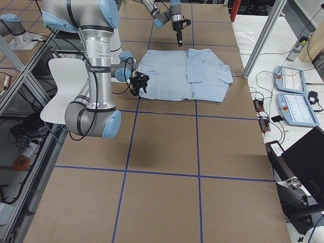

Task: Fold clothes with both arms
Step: 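Release the sleeve and move both grippers to the shirt hem corners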

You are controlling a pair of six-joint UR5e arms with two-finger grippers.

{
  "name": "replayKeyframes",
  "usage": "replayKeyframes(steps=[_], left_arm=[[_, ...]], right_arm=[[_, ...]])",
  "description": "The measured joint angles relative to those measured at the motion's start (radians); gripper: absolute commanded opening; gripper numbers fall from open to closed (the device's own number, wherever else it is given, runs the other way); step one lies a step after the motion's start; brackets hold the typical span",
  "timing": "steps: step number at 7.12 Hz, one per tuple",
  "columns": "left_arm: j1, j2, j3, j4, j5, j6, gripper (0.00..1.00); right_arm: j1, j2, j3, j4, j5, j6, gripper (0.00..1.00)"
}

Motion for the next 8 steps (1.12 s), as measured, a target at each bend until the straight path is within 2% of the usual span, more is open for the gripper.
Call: replayKeyframes(steps=[4, 5, 8], left_arm=[[0.000, 0.013, -0.008, 0.007, 0.005, -0.001, 0.78], [0.008, 0.040, -0.012, 0.012, 0.016, -0.002, 0.72], [0.071, 0.156, -0.047, 0.024, 0.096, 0.002, 0.72]], right_arm=[[-0.004, 0.004, 0.002, -0.001, 0.004, 0.002, 0.00], [-0.003, 0.007, 0.020, 0.000, 0.007, 0.002, 0.00], [-0.001, 0.012, 0.035, 0.005, 0.016, 0.001, 0.00]])
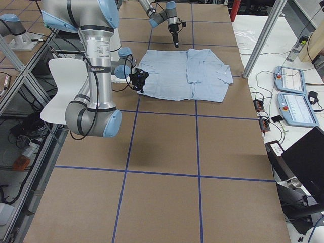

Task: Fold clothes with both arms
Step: 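Release the sleeve and move both grippers to the shirt hem corners, then grasp both hem corners nearest the robot with both grippers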

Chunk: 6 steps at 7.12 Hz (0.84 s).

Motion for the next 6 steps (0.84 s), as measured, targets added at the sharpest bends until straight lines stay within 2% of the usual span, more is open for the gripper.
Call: replayKeyframes(steps=[2, 3, 4, 6], left_arm=[[0.061, 0.123, -0.141, 0.058, 0.032, -0.001, 0.73], [0.112, 0.172, -0.240, 0.171, 0.079, -0.008, 0.73], [0.170, 0.193, -0.320, 0.296, 0.118, -0.044, 0.72], [0.306, 0.187, -0.368, 0.408, 0.201, -0.201, 0.72]], right_arm=[[0.000, 0.001, -0.002, 0.002, 0.002, -0.001, 0.00], [0.000, 0.002, -0.003, 0.003, 0.002, -0.002, 0.00], [-0.001, 0.002, -0.005, 0.005, 0.002, -0.002, 0.00], [-0.003, 0.003, -0.007, 0.007, 0.002, -0.001, 0.00]])
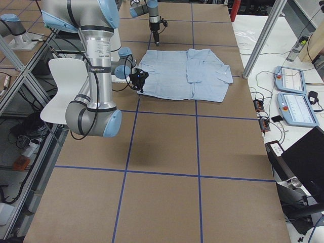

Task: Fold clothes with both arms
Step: 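Grasp both hem corners nearest the robot with both grippers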

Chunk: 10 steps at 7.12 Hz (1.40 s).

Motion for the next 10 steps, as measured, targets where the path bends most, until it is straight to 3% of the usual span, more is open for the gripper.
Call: replayKeyframes(steps=[3, 10], left_arm=[[0.059, -0.068, 0.013, 0.107, 0.036, -0.064, 0.56], [0.090, -0.076, 0.043, 0.148, 0.029, -0.110, 0.53]], right_arm=[[-0.003, 0.007, -0.003, 0.000, 0.000, 0.001, 0.00], [-0.004, 0.022, -0.032, 0.002, -0.002, 0.002, 0.00]])
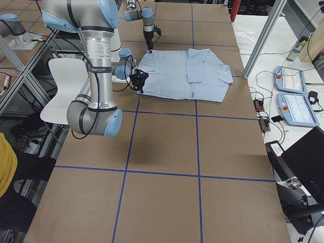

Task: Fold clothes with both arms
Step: 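Grasp both hem corners nearest the robot with both grippers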

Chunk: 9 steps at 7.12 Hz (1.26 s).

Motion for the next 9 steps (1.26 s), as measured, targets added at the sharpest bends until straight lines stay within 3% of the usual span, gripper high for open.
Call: replayKeyframes(steps=[1, 2, 3, 7, 9], left_arm=[[0.007, 0.002, -0.001, 0.018, 0.000, -0.006, 0.42], [0.011, 0.003, -0.004, 0.028, -0.001, -0.010, 0.12], [0.014, 0.003, -0.006, 0.032, -0.001, -0.021, 0.00], [0.025, 0.000, -0.019, 0.034, -0.009, -0.052, 0.00], [0.011, 0.002, -0.078, 0.048, -0.049, -0.063, 0.00]], right_arm=[[0.000, 0.000, 0.001, 0.000, 0.000, 0.000, 0.00], [0.001, 0.001, 0.003, 0.000, 0.000, 0.000, 0.00], [0.002, 0.001, 0.008, 0.000, 0.000, 0.000, 0.00], [0.005, 0.000, 0.024, 0.000, 0.000, 0.000, 0.00], [0.015, 0.000, 0.062, 0.000, 0.000, 0.000, 0.00]])
